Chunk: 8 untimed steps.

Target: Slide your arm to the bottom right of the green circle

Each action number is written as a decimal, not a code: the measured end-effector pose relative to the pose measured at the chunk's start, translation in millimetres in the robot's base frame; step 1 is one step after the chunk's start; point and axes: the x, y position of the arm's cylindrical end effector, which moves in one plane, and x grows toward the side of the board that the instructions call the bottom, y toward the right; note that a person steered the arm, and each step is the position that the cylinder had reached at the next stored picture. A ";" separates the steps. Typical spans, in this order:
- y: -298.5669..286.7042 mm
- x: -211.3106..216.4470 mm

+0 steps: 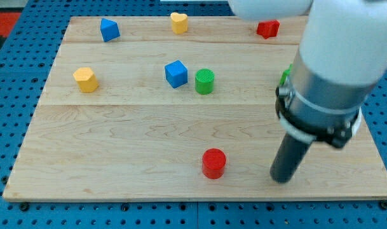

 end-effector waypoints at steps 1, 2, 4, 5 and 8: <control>-79.4 5.1; -97.1 -35.9; -47.8 -23.2; -47.8 -23.3; -49.2 -71.2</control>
